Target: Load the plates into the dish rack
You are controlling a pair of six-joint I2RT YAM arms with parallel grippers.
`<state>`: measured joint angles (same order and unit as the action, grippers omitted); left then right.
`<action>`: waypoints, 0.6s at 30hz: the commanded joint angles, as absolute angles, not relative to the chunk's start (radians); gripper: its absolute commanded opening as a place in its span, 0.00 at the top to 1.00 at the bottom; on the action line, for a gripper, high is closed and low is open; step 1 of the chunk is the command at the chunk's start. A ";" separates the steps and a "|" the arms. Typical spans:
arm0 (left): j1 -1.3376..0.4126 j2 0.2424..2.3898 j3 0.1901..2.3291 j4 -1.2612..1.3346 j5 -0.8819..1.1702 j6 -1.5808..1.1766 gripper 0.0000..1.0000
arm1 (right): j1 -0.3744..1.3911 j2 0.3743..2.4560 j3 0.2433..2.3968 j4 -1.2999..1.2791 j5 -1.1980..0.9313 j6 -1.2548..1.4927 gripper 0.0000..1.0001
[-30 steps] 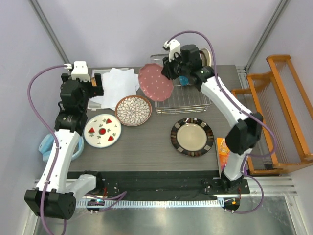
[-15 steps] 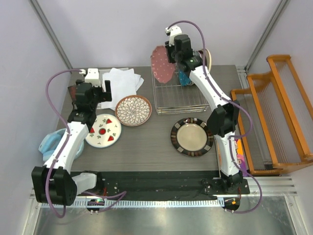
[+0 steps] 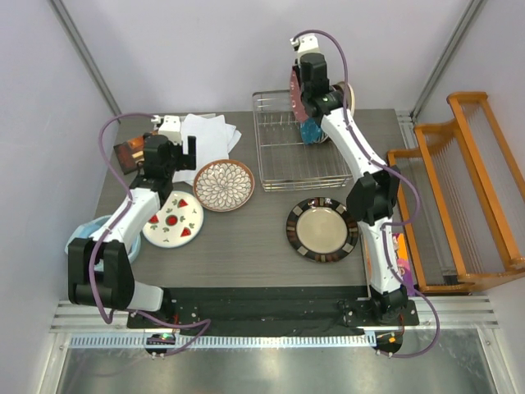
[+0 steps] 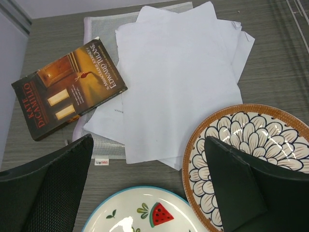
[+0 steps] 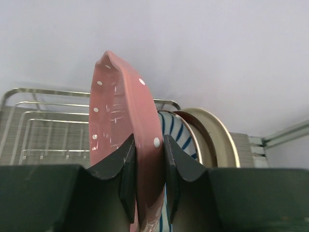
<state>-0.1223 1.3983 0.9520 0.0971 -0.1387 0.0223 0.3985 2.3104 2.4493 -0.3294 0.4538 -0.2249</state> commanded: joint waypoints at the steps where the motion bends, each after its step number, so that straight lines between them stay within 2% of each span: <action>1: -0.127 1.399 1.003 0.167 -0.150 0.081 0.03 | 0.414 2.290 2.526 -0.150 0.580 -0.305 0.99; 18: -0.127 1.419 0.997 0.170 -0.172 0.091 0.02 | 0.448 2.378 2.479 -0.218 0.687 -0.356 0.99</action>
